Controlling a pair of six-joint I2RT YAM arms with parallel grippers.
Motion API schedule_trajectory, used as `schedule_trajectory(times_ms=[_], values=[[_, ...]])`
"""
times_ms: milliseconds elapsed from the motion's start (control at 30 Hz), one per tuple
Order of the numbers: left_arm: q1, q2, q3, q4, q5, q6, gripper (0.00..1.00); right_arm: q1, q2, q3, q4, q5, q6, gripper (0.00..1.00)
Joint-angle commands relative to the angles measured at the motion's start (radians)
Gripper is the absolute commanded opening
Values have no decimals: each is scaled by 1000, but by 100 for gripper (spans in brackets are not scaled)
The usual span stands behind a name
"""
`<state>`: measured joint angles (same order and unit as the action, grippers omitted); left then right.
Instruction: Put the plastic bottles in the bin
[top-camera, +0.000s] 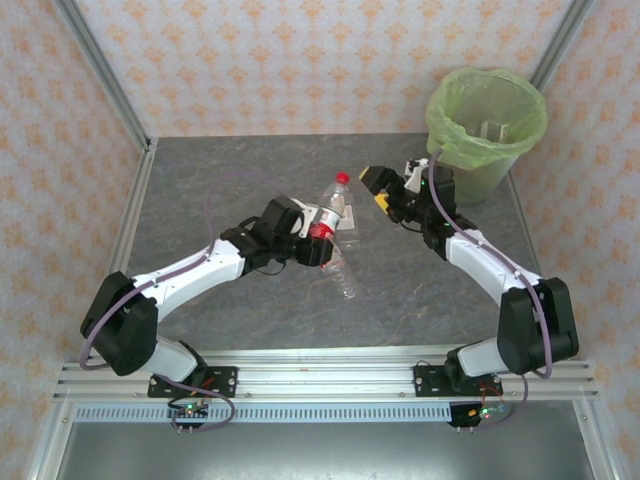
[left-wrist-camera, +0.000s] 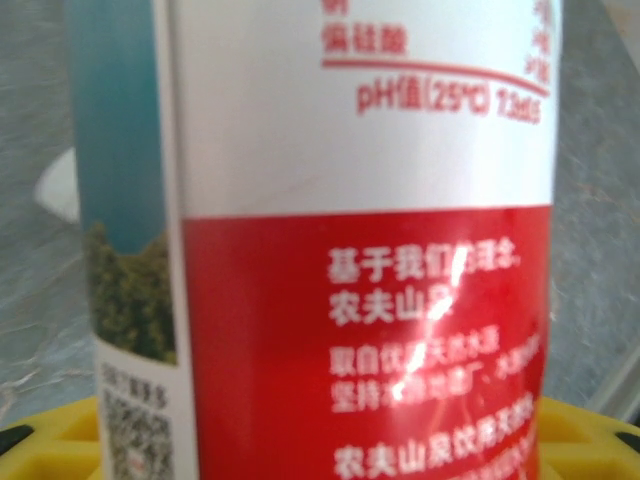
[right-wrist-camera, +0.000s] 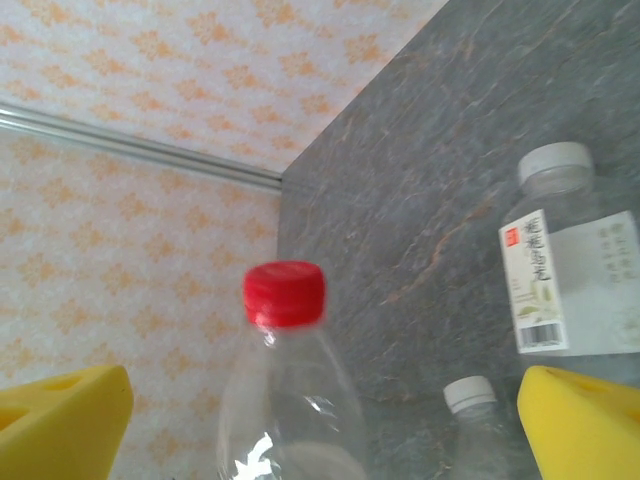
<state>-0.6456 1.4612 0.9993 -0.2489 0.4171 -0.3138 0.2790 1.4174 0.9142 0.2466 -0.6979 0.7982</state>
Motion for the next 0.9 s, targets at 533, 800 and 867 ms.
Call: schedule_trajectory(times_ms=[533,800,867], values=[[-92,74,86,55,69,106,35,3,55,70,-40,-61,-84,50],[-98,77,94,25,46,117,35,3,26,30,11,5,-92,7],[-98,79,98,25,45,115,35,2,9,19,7,25,-112,0]])
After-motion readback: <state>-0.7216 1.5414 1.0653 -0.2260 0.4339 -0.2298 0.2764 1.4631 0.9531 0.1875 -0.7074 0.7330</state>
